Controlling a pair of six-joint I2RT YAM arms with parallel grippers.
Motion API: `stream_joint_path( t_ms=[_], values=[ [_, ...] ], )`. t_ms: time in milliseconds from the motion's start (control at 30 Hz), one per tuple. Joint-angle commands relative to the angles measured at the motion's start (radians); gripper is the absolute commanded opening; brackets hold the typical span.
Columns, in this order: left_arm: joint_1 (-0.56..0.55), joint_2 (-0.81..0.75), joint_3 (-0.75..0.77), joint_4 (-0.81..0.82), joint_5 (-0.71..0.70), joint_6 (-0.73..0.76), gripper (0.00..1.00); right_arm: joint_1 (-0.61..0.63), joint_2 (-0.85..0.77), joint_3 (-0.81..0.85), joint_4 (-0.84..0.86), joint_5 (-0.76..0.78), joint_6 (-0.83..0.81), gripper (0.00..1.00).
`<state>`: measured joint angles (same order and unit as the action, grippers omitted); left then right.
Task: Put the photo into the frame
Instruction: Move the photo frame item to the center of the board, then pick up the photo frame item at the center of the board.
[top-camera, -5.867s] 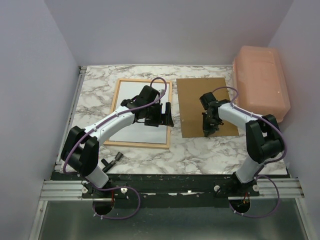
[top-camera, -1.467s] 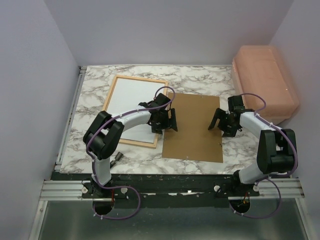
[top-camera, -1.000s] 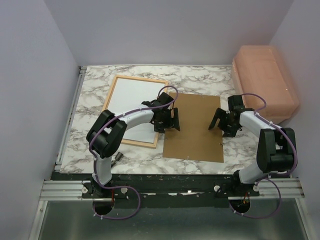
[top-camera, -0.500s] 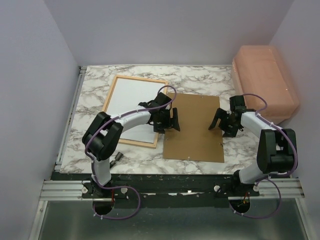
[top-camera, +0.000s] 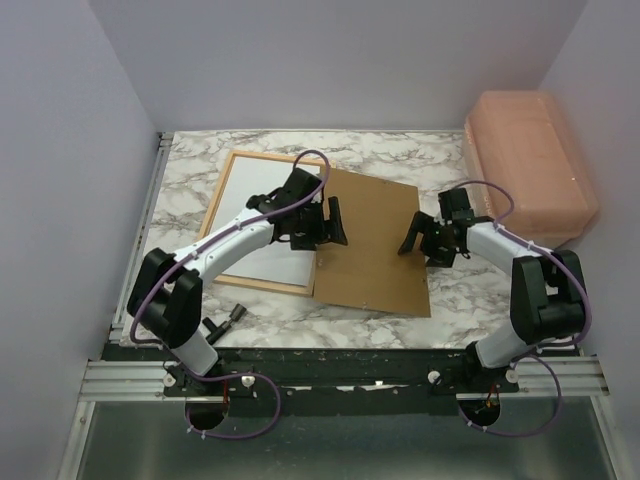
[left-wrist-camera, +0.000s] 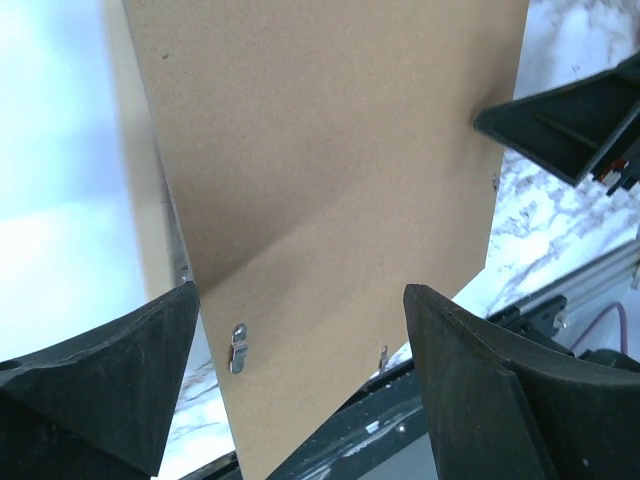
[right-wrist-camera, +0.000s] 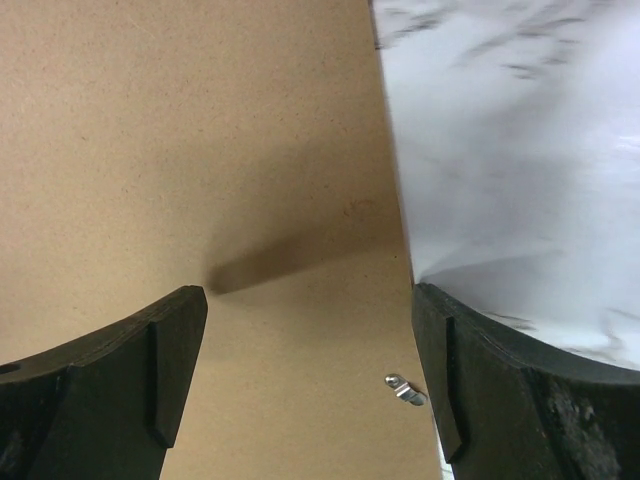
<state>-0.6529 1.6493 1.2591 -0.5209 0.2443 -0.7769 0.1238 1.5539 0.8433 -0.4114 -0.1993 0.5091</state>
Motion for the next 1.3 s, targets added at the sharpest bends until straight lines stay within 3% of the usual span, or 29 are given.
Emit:
stream_joint_path(
  t_ms=[0,167,433,833,1267],
  values=[
    [0.015,-0.094,-0.051,0.032,-0.004,-0.045,0.83,0.152,0.115,-0.011,0.068,-0.218,0.156,0.89],
    [0.097,-0.167,-0.138,-0.018,-0.087,-0.006,0.84,0.221,0.164,0.044,0.075,-0.204,0.189,0.89],
    [0.202,-0.131,-0.165,-0.110,-0.209,0.159,0.89,0.224,0.167,0.077,0.001,-0.095,0.173,0.90],
    [0.370,0.022,-0.178,0.166,0.200,0.181,0.83,0.224,0.189,0.066,0.018,-0.105,0.175,0.90],
    [0.418,0.039,-0.304,0.403,0.366,0.114,0.75,0.224,0.204,0.052,0.045,-0.124,0.171,0.90]
  ],
)
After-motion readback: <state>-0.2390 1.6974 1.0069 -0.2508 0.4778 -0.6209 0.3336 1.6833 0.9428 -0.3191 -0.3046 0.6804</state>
